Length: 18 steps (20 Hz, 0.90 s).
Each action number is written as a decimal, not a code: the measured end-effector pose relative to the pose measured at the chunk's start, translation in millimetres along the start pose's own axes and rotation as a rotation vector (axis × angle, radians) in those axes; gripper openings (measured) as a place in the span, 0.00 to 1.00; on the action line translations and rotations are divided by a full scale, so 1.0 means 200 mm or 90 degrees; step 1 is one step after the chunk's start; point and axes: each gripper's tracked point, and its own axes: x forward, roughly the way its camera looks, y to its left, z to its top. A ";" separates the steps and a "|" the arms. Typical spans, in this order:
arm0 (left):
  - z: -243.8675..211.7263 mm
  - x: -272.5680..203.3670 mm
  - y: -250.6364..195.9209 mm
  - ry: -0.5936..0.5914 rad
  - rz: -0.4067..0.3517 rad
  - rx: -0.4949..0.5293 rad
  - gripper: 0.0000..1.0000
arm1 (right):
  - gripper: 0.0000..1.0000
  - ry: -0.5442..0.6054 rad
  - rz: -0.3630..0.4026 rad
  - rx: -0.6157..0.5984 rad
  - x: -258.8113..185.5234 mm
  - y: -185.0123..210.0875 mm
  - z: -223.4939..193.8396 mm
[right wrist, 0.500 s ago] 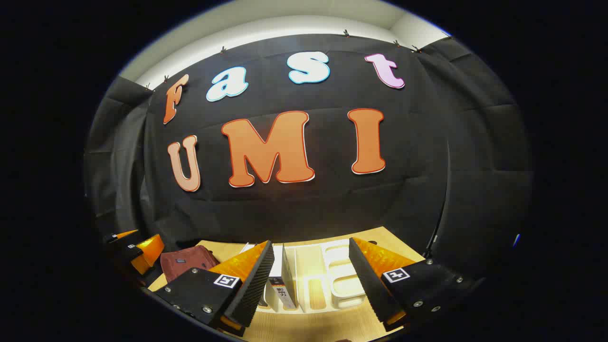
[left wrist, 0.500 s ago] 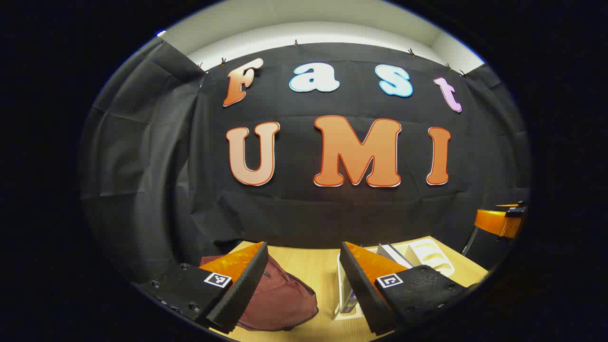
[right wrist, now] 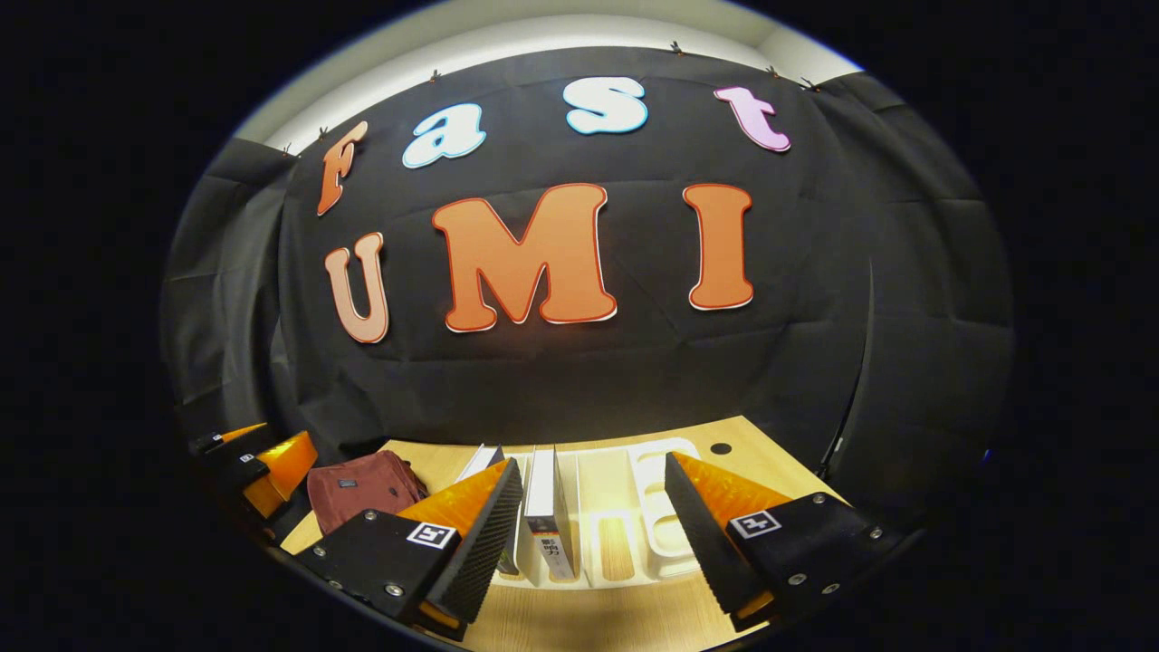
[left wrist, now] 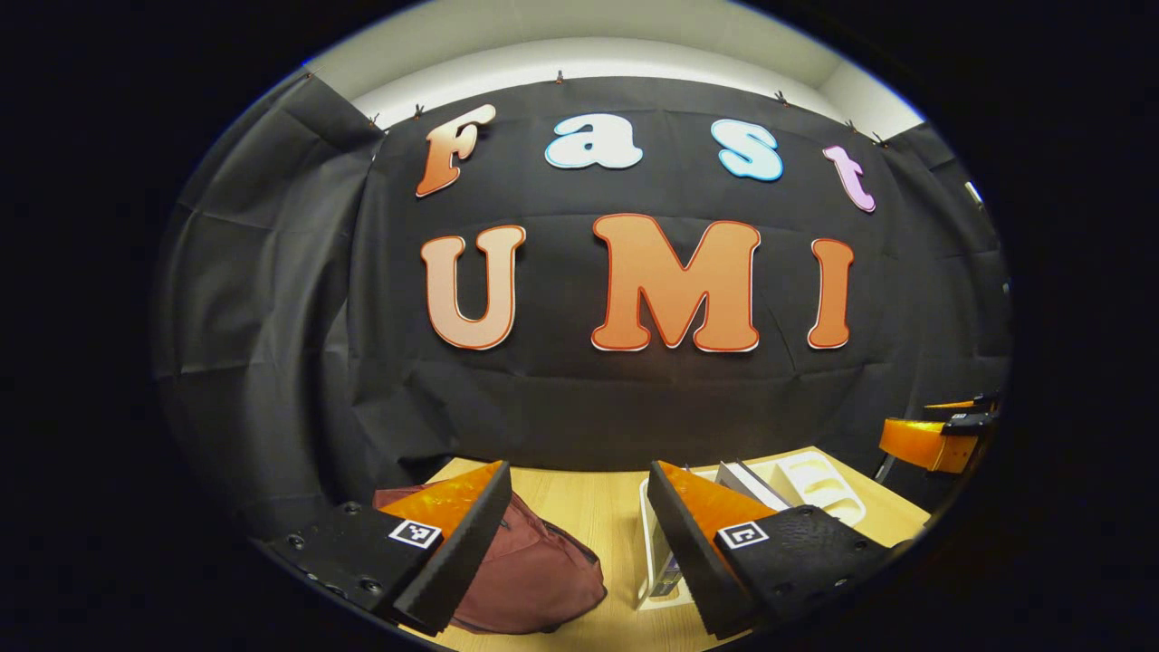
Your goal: Open the schoolbag, grab two books from the bookshelf and put them into the schoolbag.
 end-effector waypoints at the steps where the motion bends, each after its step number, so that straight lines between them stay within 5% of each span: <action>1: 0.00 0.00 0.00 0.001 0.003 0.001 0.95 | 0.94 -0.032 -0.007 -0.005 -0.01 -0.01 0.06; 6: 0.00 0.01 0.02 -0.001 0.007 -0.006 0.95 | 0.93 -0.134 -0.014 -0.007 -0.04 0.01 0.29; 8: 0.00 0.02 0.02 -0.001 0.007 -0.009 0.95 | 0.82 -0.173 -0.034 -0.028 -0.04 -0.03 0.36; 9: 0.00 0.02 0.02 0.000 0.007 -0.011 0.95 | 0.82 -0.177 -0.025 -0.029 -0.03 -0.01 0.37; 11: 0.00 0.03 0.02 0.000 0.010 -0.014 0.95 | 1.00 -0.160 -0.009 -0.013 -0.01 0.03 0.34; 18: 0.00 0.02 0.03 -0.007 0.012 -0.021 0.95 | 0.94 -0.149 0.000 -0.019 -0.02 0.02 0.30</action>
